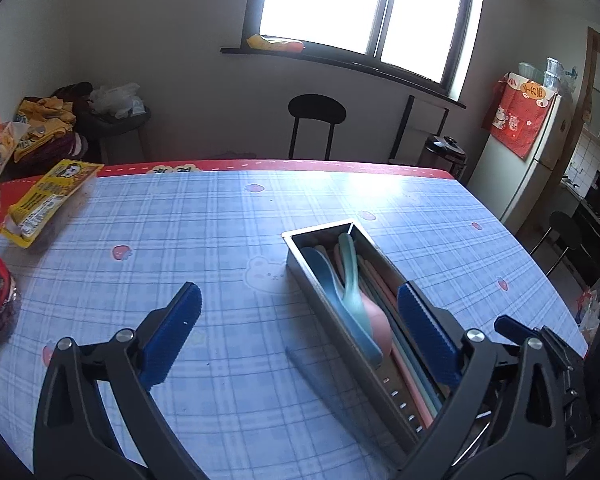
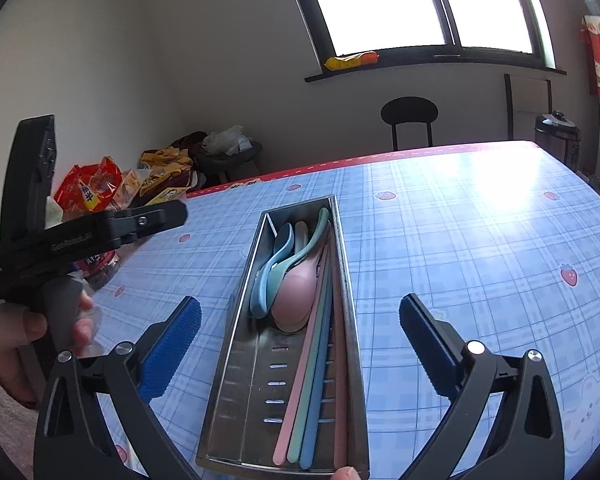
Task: Organize utensils
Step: 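Withdraw both tools from the tray toward the white chopstick on the table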
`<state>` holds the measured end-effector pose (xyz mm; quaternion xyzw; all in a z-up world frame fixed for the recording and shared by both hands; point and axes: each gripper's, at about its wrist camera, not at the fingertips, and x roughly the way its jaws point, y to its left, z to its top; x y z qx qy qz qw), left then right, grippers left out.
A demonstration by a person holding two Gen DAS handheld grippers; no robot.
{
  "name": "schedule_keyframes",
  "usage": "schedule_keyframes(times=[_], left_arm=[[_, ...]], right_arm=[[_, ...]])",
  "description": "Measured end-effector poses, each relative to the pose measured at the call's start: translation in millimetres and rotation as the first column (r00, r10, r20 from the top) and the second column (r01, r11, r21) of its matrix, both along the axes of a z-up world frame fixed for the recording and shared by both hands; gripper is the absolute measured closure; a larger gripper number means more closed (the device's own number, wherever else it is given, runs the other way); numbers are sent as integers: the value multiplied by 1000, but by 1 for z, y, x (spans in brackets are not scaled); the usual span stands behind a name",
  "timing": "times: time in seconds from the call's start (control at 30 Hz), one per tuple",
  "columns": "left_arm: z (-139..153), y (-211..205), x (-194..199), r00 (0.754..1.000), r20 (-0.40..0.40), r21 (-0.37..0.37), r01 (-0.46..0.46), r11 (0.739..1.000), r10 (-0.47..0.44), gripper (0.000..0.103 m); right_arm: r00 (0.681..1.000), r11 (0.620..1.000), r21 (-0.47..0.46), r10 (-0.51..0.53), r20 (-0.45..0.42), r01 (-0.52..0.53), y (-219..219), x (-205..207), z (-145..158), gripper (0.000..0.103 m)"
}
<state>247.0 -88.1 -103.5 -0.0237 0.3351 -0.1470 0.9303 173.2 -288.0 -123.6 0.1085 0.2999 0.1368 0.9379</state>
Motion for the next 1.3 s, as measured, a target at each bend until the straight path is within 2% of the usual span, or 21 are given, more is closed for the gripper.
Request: schedule_keyframes(times=[0.13,0.23,0.37,0.47,0.6,0.73,0.97,1.3], left_arm=[[0,22,-24,998,-6,39,-61,997,62,6],[-4,41,-45,993,-10,68,-116,991,116,6],[-14,61,-77,981,-57,102,-177,979,183,6],[-30,69,-102,979,-102,114,-166,979,178,6],[-53,64,-126,979,-160,128,-105,986,125,6],[-65,51,-136,983,-160,151,-68,986,93,6],[-69,38,-137,983,-166,169,-53,984,82,6],[-81,32,-136,975,-203,213,-50,976,94,6]], right_arm=[[1000,998,-56,-9,13,10,6,-3,0,6],[1000,998,-65,-2,16,3,8,-5,1,6],[999,996,-83,10,36,-7,13,-11,4,6],[1000,997,-83,-2,30,4,16,-16,5,6],[1000,1000,3,22,-12,-22,14,-31,7,6],[1000,999,-47,4,-23,-5,19,-53,4,6],[998,999,-50,3,-58,-5,18,-83,-7,6],[998,998,-57,2,-58,-6,17,-86,-7,6]])
